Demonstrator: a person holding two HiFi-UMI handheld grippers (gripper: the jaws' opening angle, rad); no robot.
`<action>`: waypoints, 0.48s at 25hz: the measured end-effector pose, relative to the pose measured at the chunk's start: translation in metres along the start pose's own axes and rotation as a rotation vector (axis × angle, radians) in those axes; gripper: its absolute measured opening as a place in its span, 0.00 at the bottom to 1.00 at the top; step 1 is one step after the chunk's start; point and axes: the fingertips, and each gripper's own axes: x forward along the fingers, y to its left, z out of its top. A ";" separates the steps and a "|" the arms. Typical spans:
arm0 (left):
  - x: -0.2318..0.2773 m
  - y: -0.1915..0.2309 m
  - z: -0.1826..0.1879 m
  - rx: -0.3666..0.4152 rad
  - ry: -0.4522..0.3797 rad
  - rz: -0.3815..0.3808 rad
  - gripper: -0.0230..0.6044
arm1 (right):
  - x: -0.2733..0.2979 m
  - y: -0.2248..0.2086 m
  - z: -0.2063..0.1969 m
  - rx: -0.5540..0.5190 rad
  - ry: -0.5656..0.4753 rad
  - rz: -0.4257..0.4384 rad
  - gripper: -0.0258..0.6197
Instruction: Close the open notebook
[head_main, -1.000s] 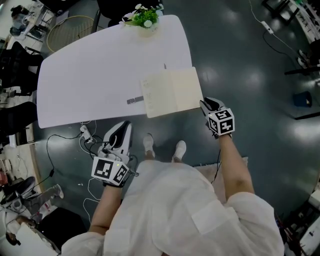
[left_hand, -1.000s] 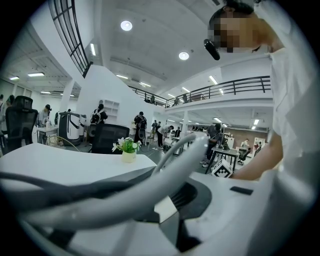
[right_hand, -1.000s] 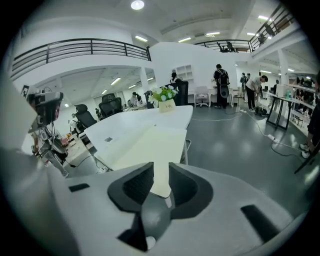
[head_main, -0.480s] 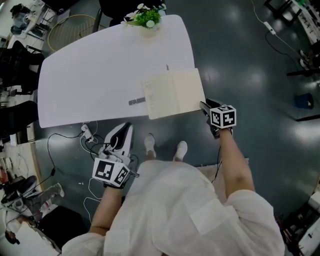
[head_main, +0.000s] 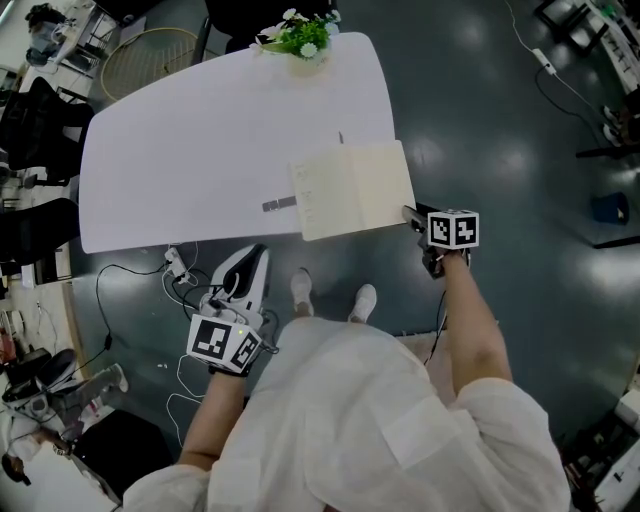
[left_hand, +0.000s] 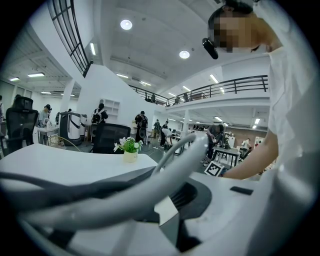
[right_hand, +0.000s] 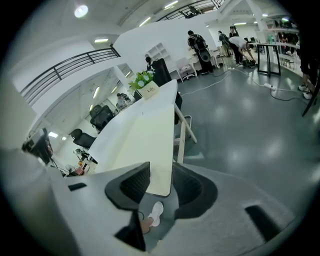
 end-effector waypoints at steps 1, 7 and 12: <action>-0.001 0.000 0.001 0.001 -0.002 0.000 0.06 | -0.001 0.001 0.001 0.007 -0.004 0.001 0.26; -0.005 0.004 0.007 0.009 -0.019 -0.003 0.06 | -0.015 0.006 0.010 -0.014 -0.034 -0.018 0.23; -0.008 0.007 0.014 0.013 -0.038 -0.016 0.06 | -0.030 0.023 0.025 -0.061 -0.083 -0.039 0.20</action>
